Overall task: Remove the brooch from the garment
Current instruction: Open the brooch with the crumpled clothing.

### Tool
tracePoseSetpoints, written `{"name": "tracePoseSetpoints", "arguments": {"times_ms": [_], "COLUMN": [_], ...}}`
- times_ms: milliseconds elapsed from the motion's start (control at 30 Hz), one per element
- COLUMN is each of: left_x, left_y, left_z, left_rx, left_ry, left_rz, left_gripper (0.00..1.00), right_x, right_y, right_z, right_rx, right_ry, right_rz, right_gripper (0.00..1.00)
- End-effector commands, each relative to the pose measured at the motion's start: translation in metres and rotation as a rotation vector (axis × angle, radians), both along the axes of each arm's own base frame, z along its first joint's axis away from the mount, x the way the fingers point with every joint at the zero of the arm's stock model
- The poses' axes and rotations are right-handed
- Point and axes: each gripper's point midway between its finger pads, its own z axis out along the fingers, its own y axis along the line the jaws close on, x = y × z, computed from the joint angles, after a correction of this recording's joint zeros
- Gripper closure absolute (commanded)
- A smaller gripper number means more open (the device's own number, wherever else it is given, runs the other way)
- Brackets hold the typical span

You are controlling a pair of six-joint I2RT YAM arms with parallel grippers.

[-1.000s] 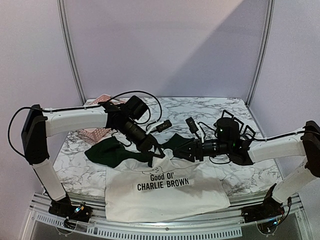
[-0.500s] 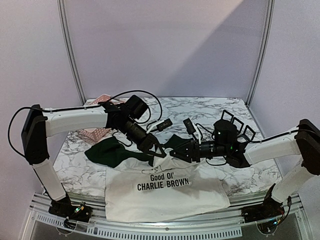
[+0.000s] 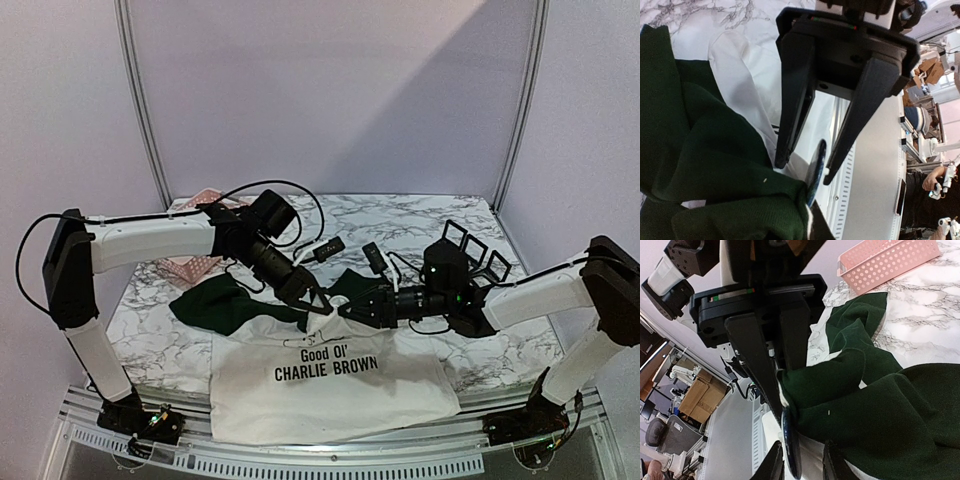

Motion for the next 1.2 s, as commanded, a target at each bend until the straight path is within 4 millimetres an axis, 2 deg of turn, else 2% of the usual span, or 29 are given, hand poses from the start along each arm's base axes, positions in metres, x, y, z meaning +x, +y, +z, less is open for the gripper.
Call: {"name": "tracePoseSetpoints", "arguments": {"times_ms": [0,167,467,1000,1067,1167], "left_x": [0.002,0.001,0.0,0.001,0.005,0.014], "left_y": [-0.003,-0.003,-0.003,-0.003,-0.002,0.001], "left_z": [0.016,0.016,0.019,0.017,0.015,0.008], "left_rx": [-0.051,-0.052,-0.062,-0.053,-0.038,-0.007], "left_ry": [-0.017,-0.015,-0.017,-0.024,-0.032,-0.024], "left_rz": [-0.01,-0.011,-0.017,-0.01,0.007,0.042], "left_gripper": [1.0,1.0,1.0,1.0,1.0,1.0], "right_x": [-0.003,-0.003,0.0,0.003,0.003,0.004], "right_y": [0.003,0.004,0.007,0.013,0.013,0.01], "right_z": [-0.006,-0.006,-0.012,-0.021,-0.021,-0.013], "right_rx": [0.004,0.015,0.012,0.026,0.022,0.02], "right_ry": [0.006,0.015,0.048,0.114,0.108,0.083], "right_rz": [0.014,0.016,0.012,0.011,0.011,-0.004], "right_gripper": [0.75,0.8,1.0,1.0,0.95,0.81]}}
